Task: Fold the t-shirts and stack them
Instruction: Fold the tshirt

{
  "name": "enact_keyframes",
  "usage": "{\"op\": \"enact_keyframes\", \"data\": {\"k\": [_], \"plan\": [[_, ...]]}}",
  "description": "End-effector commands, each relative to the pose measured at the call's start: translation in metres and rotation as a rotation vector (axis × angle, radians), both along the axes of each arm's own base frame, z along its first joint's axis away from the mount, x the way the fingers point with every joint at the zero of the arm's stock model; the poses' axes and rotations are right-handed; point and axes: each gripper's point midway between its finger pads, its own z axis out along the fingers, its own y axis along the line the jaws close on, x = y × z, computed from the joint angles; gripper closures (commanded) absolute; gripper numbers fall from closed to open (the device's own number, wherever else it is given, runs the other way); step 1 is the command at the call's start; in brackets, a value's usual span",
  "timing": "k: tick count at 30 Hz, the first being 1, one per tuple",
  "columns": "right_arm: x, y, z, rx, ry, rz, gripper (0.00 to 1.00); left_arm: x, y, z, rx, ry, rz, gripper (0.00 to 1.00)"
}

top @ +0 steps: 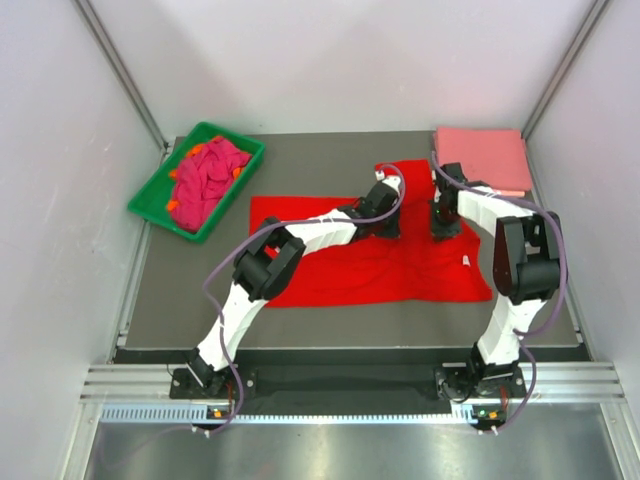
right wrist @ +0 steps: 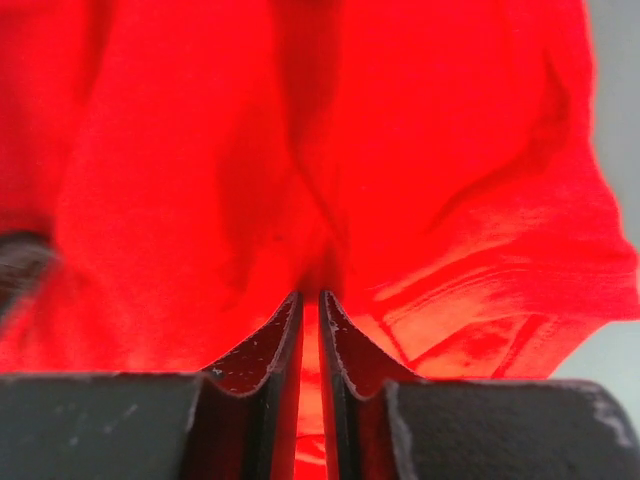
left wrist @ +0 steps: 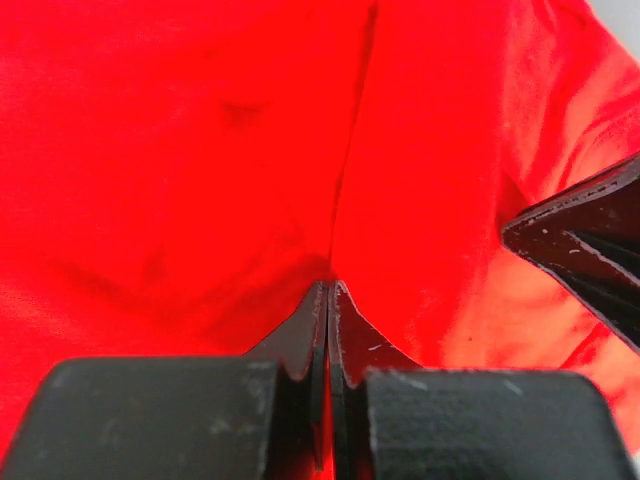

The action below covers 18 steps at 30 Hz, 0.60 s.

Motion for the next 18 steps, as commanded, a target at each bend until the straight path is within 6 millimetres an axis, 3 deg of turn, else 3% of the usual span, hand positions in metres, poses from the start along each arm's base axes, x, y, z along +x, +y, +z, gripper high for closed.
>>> {"op": "enact_keyframes", "data": {"k": [1, 3, 6, 8, 9, 10, 12, 13, 15, 18], "plan": [[0.019, -0.013, 0.008, -0.009, -0.076, -0.049, 0.87, 0.018, 0.023, 0.002, 0.066, -0.035, 0.114, 1.00], [0.029, -0.006, 0.028, 0.020, -0.130, -0.019, 0.84, 0.024, 0.030, 0.010, 0.066, -0.027, 0.143, 1.00], [0.049, 0.003, 0.059, 0.065, -0.200, -0.009, 0.82, 0.034, 0.033, 0.057, -0.008, -0.057, 0.158, 1.00], [0.066, 0.015, 0.078, 0.124, -0.242, 0.014, 0.81, 0.043, 0.043, 0.077, -0.036, -0.044, 0.172, 1.00], [0.071, 0.019, 0.071, 0.133, -0.224, 0.014, 0.81, 0.046, 0.047, 0.099, -0.068, -0.056, 0.172, 1.00], [0.079, 0.021, 0.076, 0.140, -0.235, 0.016, 0.81, 0.054, 0.060, 0.108, -0.088, -0.047, 0.176, 1.00], [0.080, 0.025, 0.058, 0.140, -0.180, 0.001, 0.82, 0.058, 0.085, 0.127, -0.097, -0.050, 0.189, 1.00], [0.079, 0.026, 0.052, 0.142, -0.165, -0.008, 0.82, 0.068, 0.106, 0.131, -0.090, -0.057, 0.202, 1.00], [0.081, 0.031, 0.034, 0.157, -0.145, -0.022, 0.82, 0.070, 0.136, 0.132, -0.062, -0.049, 0.222, 0.99], [0.084, 0.038, 0.010, 0.169, -0.133, -0.032, 0.83, 0.087, 0.201, 0.121, -0.010, -0.009, 0.285, 0.98]]}}
